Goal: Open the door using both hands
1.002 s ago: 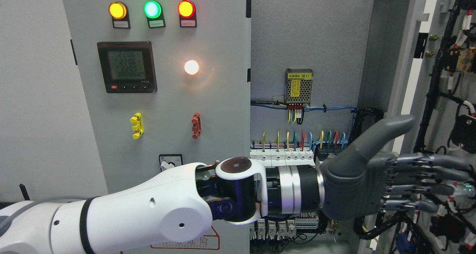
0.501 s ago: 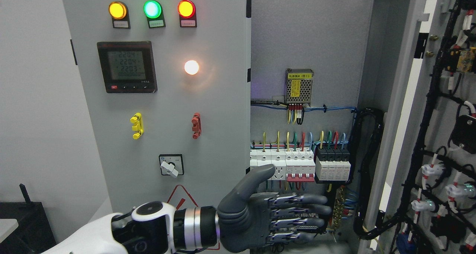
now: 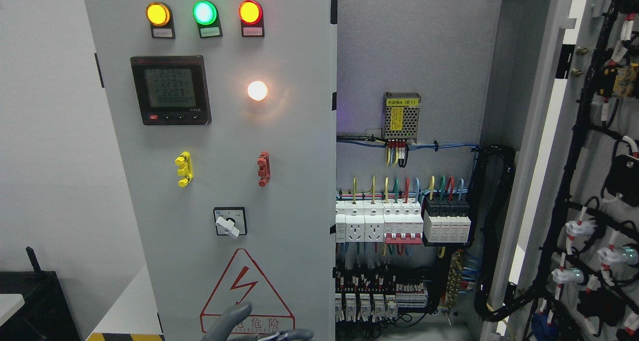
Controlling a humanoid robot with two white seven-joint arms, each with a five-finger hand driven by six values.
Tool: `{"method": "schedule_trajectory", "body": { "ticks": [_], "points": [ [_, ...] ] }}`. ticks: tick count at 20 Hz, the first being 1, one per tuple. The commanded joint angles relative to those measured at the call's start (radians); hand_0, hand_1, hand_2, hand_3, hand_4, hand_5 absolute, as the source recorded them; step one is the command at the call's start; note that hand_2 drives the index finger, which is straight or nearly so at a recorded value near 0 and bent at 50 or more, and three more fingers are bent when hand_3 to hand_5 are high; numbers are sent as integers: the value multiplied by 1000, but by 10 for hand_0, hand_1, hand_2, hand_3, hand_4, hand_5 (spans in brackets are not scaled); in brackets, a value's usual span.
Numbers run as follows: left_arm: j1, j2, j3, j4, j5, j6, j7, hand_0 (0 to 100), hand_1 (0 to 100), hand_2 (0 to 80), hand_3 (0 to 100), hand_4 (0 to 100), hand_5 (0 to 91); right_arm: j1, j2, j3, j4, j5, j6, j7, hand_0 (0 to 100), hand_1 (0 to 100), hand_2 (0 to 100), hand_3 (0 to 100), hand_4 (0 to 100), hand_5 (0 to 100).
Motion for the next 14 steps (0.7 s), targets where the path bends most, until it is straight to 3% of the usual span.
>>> {"method": "schedule_trajectory", "body": {
  "ticks": [1, 4, 8, 12, 14],
  "points": [
    [506, 136, 531, 30, -159, -4, -38, 0, 0, 0, 0, 31, 0, 0, 0, 0, 0, 0, 0, 0, 106, 0, 0, 0, 0, 0],
    [684, 86, 655, 109, -215, -5, -38, 0, 0, 0, 0, 31, 0, 0, 0, 0, 0, 0, 0, 0, 106, 0, 0, 0, 0, 0],
    [907, -66, 839, 229, -392, -5, -38, 0, 0, 0, 0, 31, 0, 0, 0, 0, 0, 0, 0, 0, 106, 0, 0, 0, 0, 0],
    [1114, -288, 956, 317, -647, -7, -38, 0, 0, 0, 0, 31, 0, 0, 0, 0, 0, 0, 0, 0, 107, 0, 0, 0, 0, 0],
    [1154, -426, 979, 390, -795, -16, -38, 0, 0, 0, 0, 30, 0, 0, 0, 0, 0, 0, 0, 0, 107, 0, 0, 0, 0, 0]
  ]
}}
